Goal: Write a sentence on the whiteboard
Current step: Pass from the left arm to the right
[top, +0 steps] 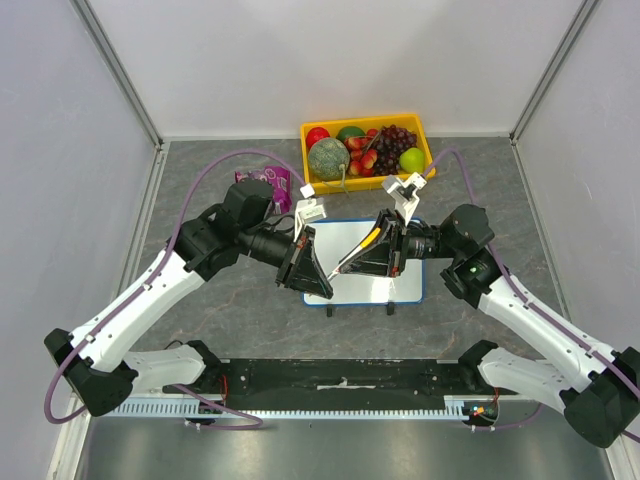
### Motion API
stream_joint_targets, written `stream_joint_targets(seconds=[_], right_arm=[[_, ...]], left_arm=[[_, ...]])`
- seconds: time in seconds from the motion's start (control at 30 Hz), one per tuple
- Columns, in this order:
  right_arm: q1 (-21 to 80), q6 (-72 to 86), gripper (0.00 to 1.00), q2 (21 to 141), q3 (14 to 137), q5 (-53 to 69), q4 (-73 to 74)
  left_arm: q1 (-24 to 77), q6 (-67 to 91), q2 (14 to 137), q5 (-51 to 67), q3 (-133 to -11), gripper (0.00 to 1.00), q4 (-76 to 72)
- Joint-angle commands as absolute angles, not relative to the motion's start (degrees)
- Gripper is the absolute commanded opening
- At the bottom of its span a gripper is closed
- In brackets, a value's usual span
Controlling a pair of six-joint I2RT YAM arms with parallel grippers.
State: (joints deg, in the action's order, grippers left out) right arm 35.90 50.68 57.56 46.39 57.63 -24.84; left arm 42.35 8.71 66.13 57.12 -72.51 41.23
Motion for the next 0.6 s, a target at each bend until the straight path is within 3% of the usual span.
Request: stream_joint_targets(seconds=[0.0,0.13,0.17,0.2,0.23,0.27,0.37,0.57], right_arm=[[36.21,52.39,0.0,56.51,45.88,58.71,-27.6],[36.3,50.19,0.0,55.81,46.23,58.1,-25.24],[36.3,49.32,0.0,55.64,46.58,57.83,-24.09],[36.3,48.35,0.0,55.46,46.93,57.57,-22.95],[36.3,47.47,0.0,55.37,47.19,57.05,-21.72],[36.21,46.07,0.0,55.2,47.46,56.08,-19.71],[36.3,39.49,0.0,54.41,49.21,51.44,-10.06],[36.21,32.26,0.0,50.46,49.14,36.76,7.28]], left_arm=[[42.36,8.79,65.04,58.45,-71.98,0.02,38.32],[42.36,8.96,64.86,58.1,-71.98,0.02,38.23],[42.36,8.96,64.78,57.57,-71.98,0.07,38.23],[42.36,9.14,64.78,57.22,-71.98,0.21,38.15],[42.45,9.31,64.51,56.61,-71.98,0.43,38.32],[42.36,9.75,64.16,55.99,-71.9,0.58,37.97],[42.36,11.86,61.62,50.82,-69.62,0.81,35.52],[42.36,20.29,53.54,36.15,-61.1,0.91,30.77]])
